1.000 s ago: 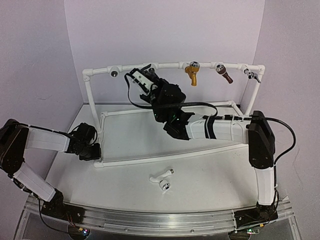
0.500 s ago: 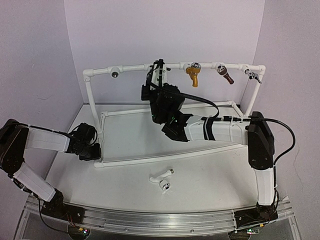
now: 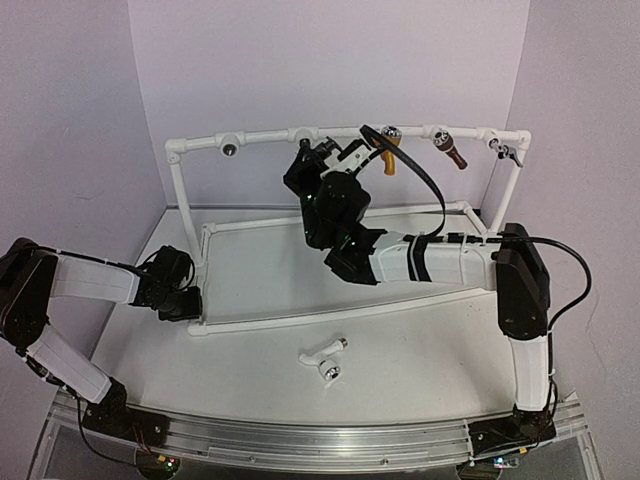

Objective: Install the water faucets
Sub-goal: Screw the water faucet onto the adaptor.

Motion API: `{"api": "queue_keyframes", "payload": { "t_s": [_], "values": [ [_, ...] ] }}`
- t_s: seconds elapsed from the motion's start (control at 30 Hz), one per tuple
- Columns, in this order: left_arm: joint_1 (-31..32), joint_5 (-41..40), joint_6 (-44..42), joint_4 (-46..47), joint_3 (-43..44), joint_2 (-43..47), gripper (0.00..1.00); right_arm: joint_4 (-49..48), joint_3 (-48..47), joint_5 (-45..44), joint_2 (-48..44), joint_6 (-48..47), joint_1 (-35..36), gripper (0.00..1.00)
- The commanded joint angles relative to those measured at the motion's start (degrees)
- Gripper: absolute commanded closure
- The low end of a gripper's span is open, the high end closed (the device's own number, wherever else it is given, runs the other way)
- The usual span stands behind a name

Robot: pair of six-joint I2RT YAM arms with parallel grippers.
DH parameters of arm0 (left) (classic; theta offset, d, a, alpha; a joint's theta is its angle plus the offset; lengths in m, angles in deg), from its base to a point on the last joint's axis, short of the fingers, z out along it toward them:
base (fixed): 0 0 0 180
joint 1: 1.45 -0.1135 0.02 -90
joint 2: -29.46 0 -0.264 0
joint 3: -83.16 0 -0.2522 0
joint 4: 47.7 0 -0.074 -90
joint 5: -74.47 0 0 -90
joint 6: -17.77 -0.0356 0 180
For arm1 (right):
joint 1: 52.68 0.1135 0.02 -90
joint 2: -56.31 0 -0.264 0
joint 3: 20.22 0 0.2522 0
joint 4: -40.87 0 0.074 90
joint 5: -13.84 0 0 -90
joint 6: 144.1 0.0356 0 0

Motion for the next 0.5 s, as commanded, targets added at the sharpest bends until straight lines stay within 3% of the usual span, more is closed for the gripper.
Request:
{"api": "queue_keyframes", "payload": {
  "t_s": [0.0, 0.17, 0.3, 0.37, 0.43, 0.47],
  "values": [
    [2.99, 12.59, -1.82, 4.9, 0.38, -1.22, 1.0, 0.63, 2.7, -4.28, 0.71, 29.06, -2.25, 1.0],
    [3.0, 12.71, -1.9, 4.88, 0.47, -1.4, 1.0, -0.18, 0.7, -2.8, 1.79, 40.93, -2.22, 1.0],
    [3.0, 12.62, -1.82, 4.94, 0.4, -1.23, 1.0, -2.59, 0.09, -2.08, 0.88, 36.17, -1.94, 0.98],
    [3.05, 12.56, -1.82, 4.96, 0.33, -1.15, 1.0, -4.38, 1.9, -2.05, -0.31, 31.24, -1.9, 0.8],
    [3.01, 12.54, -1.82, 4.97, 0.27, -1.06, 1.0, -5.93, 4.76, -0.82, -2.04, 26.1, -1.8, 0.37],
    [3.05, 12.58, -1.82, 4.97, 0.25, -1.01, 1.0, -7.26, 6.35, -0.02, -2.91, 22.82, -1.68, 0.21]
  ]
}}
